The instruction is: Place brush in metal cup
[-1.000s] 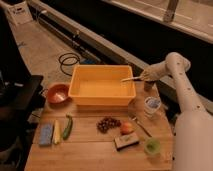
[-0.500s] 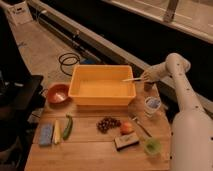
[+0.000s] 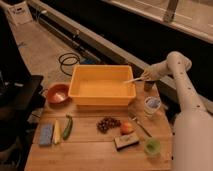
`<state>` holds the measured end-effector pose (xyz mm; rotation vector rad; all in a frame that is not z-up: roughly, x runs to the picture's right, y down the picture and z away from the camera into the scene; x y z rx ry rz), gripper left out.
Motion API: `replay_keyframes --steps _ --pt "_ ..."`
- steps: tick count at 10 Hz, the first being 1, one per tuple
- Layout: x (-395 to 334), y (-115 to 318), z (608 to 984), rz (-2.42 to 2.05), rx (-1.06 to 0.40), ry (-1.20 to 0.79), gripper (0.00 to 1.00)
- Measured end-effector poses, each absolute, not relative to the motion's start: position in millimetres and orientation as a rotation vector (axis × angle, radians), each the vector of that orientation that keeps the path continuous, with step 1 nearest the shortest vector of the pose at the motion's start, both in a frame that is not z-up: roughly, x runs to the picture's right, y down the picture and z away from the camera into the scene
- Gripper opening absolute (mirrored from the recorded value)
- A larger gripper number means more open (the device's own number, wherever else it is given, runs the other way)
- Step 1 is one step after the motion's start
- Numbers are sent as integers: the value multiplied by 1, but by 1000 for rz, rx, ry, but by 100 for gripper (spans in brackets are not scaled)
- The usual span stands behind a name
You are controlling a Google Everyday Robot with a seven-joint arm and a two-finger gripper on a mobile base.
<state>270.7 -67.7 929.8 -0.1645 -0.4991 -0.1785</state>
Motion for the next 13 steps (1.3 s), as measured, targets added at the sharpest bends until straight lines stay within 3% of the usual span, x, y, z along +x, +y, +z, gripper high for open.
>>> replay_keyframes --steps 5,13 --pt "276 -73 922 -190 -162 -477 80" --pt "324 -125 840 -255 -116 -252 80"
